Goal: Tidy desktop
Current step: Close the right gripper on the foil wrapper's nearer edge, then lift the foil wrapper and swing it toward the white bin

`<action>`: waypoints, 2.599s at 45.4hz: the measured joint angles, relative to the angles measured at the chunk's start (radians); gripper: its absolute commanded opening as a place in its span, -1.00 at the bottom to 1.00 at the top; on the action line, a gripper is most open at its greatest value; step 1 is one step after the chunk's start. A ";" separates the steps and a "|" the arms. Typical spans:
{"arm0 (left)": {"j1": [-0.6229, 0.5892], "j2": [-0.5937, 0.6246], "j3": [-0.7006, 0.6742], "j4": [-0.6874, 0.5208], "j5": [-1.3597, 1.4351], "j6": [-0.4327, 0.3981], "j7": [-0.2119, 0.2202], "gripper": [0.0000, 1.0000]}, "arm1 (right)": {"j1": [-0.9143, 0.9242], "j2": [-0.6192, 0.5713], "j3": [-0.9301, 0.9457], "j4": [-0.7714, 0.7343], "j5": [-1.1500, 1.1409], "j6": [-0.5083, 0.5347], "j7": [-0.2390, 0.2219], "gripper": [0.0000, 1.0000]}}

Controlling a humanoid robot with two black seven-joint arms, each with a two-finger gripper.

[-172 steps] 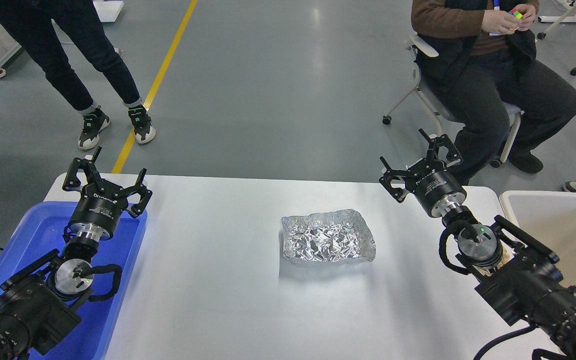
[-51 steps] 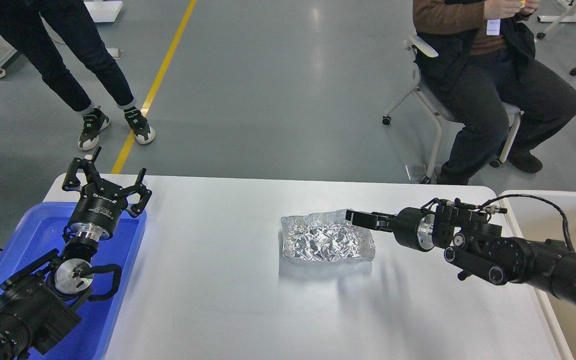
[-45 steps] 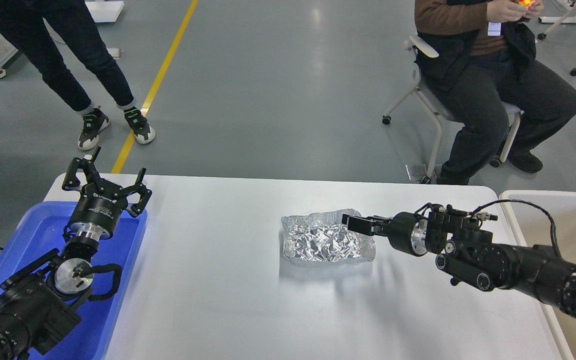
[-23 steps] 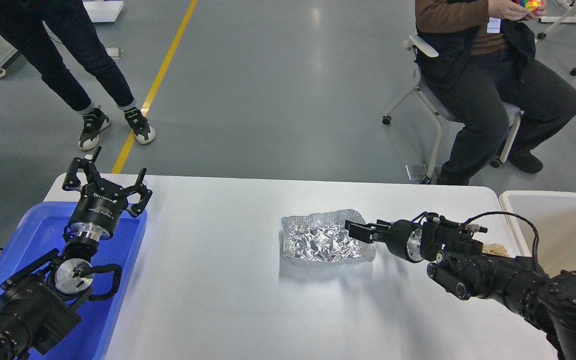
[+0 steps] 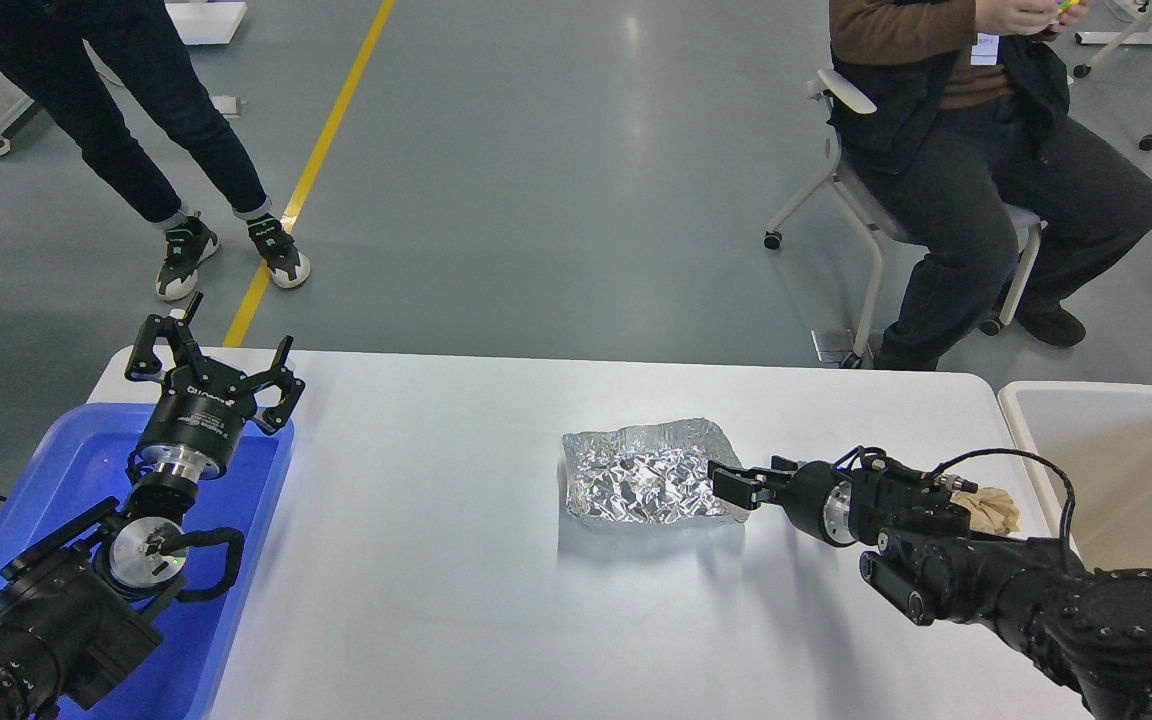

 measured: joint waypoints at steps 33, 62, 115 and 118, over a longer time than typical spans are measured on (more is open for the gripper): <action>0.000 0.000 0.000 0.000 0.000 0.000 0.000 1.00 | -0.026 0.009 -0.019 -0.017 0.001 -0.060 0.001 0.26; 0.000 0.000 0.000 0.000 0.000 0.000 0.000 1.00 | -0.037 0.009 -0.059 -0.017 0.001 -0.062 0.002 -1.00; 0.000 0.000 0.000 0.000 0.000 0.000 0.000 1.00 | 0.112 -0.158 -0.060 0.272 0.289 0.076 0.131 -1.00; 0.000 0.000 0.000 0.000 0.000 0.000 0.000 1.00 | 0.146 -0.214 -0.061 0.349 0.301 0.088 0.128 -1.00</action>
